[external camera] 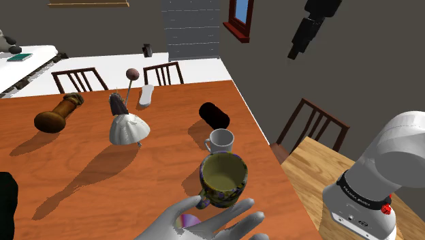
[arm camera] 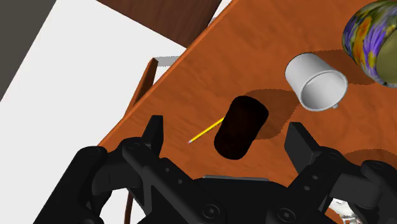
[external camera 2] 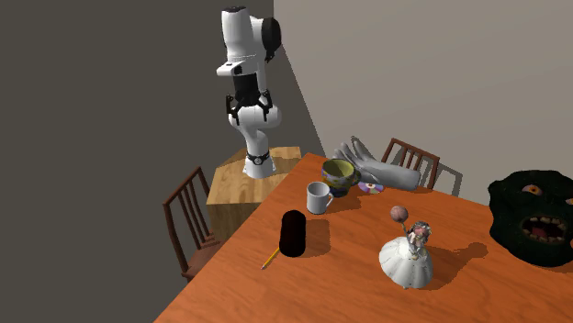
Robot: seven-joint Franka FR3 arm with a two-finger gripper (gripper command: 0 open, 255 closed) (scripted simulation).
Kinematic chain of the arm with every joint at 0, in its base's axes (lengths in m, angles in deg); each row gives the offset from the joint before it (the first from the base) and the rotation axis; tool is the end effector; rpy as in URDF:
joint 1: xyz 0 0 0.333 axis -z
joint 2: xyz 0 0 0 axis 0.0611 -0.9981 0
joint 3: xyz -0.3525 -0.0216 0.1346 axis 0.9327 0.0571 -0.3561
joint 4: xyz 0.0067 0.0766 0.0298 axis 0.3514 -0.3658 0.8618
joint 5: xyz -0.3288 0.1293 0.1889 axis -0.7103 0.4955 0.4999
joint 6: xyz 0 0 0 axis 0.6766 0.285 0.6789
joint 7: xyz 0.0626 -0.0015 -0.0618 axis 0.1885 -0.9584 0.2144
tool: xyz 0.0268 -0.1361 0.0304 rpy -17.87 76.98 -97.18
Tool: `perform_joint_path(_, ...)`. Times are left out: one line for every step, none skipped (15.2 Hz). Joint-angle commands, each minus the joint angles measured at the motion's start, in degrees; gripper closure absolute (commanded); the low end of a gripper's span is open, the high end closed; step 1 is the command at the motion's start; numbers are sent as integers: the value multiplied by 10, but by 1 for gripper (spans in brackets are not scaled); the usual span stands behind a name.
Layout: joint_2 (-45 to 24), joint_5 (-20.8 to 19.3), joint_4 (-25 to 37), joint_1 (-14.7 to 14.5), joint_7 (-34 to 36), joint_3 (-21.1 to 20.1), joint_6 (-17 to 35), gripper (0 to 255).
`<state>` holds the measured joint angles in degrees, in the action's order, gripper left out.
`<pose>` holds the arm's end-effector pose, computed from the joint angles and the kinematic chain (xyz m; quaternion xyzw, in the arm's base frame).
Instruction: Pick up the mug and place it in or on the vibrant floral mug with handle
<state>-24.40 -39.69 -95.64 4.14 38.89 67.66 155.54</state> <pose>0.2884 0.0040 0.6393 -0.9935 -0.0710 -0.0822 0.0334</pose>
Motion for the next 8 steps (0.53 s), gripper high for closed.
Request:
perform_joint_path(0,0,0,0,0,0,0,0)
perform_joint_path(-6,4,-10,-3,8,-8,13,0)
perform_joint_path(-12,8,-19,-5,15,-17,25,0)
perform_joint_path(-20,13,-28,-8,23,-25,38,0)
perform_joint_path(-28,17,-36,-10,30,-34,51,0)
perform_joint_path(-36,21,-44,-13,37,-42,64,0)
perform_joint_path(-45,25,-51,-16,45,-50,77,0)
perform_joint_path(-55,29,-57,-19,52,-59,91,0)
